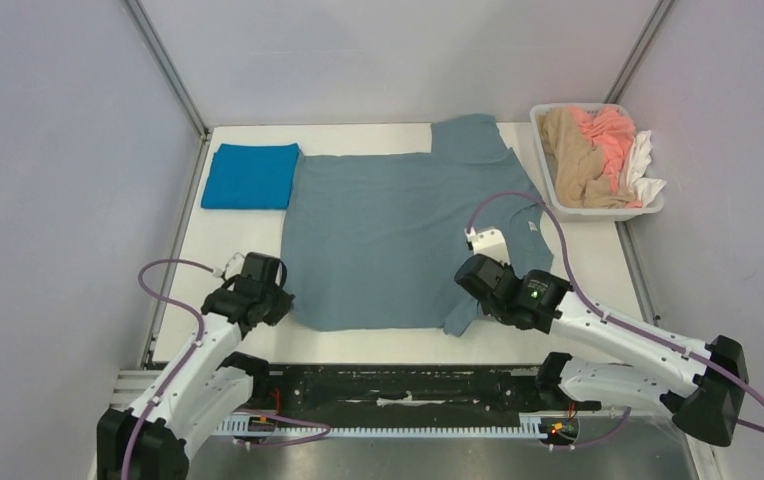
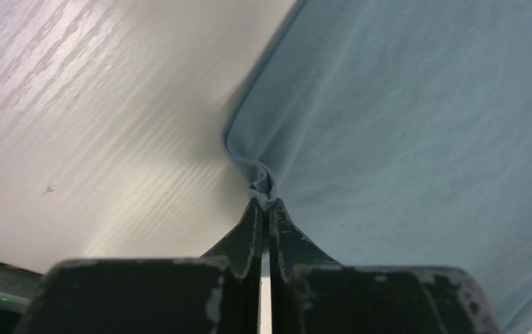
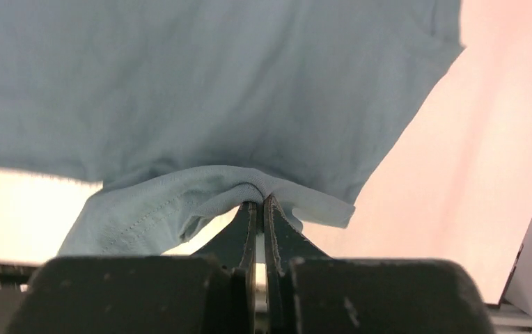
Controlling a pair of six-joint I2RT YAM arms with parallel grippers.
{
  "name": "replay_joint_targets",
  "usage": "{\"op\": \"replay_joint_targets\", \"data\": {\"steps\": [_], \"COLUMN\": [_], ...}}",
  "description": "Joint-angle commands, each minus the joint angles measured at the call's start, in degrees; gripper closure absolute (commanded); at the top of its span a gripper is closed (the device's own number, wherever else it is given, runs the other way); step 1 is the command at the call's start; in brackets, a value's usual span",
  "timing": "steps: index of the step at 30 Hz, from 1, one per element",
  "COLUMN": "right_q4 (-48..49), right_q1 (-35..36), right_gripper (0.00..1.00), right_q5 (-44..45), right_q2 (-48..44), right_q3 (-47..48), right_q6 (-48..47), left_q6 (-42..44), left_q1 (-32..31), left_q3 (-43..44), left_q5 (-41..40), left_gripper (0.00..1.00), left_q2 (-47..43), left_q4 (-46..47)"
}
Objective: Fold and stack the t-shirts
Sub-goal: Fold the flattened tshirt in 1/3 of the way
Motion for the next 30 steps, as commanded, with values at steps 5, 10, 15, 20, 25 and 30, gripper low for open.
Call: {"op": "replay_joint_targets", "data": {"steps": [5,10,15,20,25,30], "right_q4": [18.4,27.4,32.5,35.6,39.3,43.6], "right_q1": [-11.0,-17.5,-22.1,-26.5,-29.9,-32.9], "right_gripper": [1.0,1.0,1.0,1.0,1.0,1.0], "right_q5": [14.5,10.4,10.4,8.4,4.0,-1.0], "right_q2": [5.0,7.7,9.9,11.8,13.7,17.9], "right_q3": [6.0,6.7,7.5,8.7,8.8,9.2], "right_q6": [-10.5,-16.7,-20.7,-24.9,-27.9,-32.5], "left_q6": [-0.8,-0.4,-0.8,0.2,1.7,1.8], "left_q1": [0.1,0.4,1.4,3.7,5.1,6.2], "left_q3": [9.1,14.0,17.4,20.7,23.4,25.5], "left_q5": [-5.4,-8.1,-12.3,-12.8,-11.6,-11.4], "left_gripper": [0.98,0.98,0.98,0.98,0.98,0.98], "left_q2": [8.7,15.4,19.6,23.7,28.7,33.9], "left_q4": [10.2,12.2,13.7,15.9,19.1,20.4]}}
